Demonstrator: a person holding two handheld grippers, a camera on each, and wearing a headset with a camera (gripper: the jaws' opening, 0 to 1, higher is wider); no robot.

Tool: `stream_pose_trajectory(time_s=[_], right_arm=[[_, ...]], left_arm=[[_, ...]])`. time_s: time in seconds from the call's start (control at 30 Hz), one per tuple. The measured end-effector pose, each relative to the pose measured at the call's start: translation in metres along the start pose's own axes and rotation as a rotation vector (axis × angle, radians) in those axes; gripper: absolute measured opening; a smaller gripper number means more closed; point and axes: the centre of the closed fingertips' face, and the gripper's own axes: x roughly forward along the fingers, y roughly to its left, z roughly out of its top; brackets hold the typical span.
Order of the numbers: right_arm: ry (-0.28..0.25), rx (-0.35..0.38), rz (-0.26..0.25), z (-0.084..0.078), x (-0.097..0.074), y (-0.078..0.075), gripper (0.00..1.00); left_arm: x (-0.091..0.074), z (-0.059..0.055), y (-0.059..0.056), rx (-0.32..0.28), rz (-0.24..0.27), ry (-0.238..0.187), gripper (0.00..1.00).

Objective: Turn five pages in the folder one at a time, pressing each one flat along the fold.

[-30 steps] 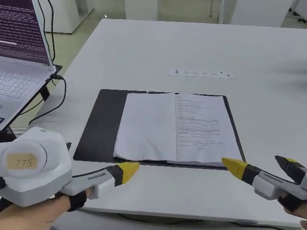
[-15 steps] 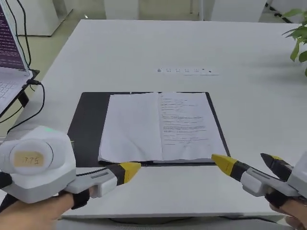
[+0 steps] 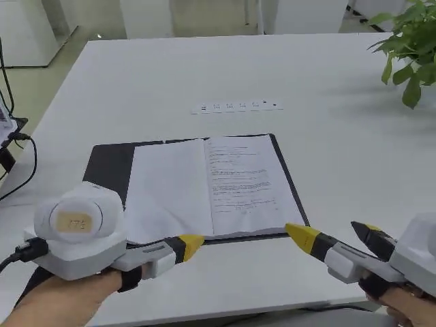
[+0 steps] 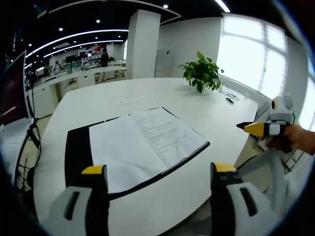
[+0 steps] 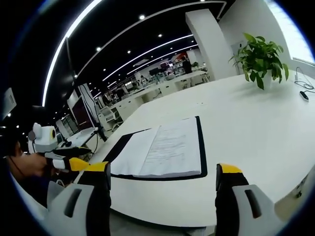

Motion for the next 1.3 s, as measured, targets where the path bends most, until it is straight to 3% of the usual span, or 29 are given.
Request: stream_pose_trajectory(time_s=[0.33, 0.5, 0.83, 1.03, 1.3], right_arm=[[-0.026, 0.011, -0.010, 0.002, -0.005, -0.002, 0.86], [-0.037, 0.019, -0.012, 0.003, -0.007, -0.002, 0.85], [-0.042, 0.022, -0.002, 0.004, -0.006, 0.001, 0.83], [-0.032, 0.016, 0.013, 0.002, -0.005, 0.003, 0.83], [-0.012, 0.023, 0.033, -0.001, -0.001, 0.002, 0.82]], left_arm=[[0.054, 0.009, -0.029, 0.123, -0.098, 0.044, 0.80], [0.075, 0.007, -0.043, 0.151, -0.126, 0.071, 0.79], [0.123, 0.003, -0.066, 0.140, -0.154, 0.079, 0.73], [0.156, -0.008, -0.077, 0.109, -0.159, 0.103, 0.70], [0.189, -0.012, -0.084, 0.098, -0.117, 0.078, 0.68]])
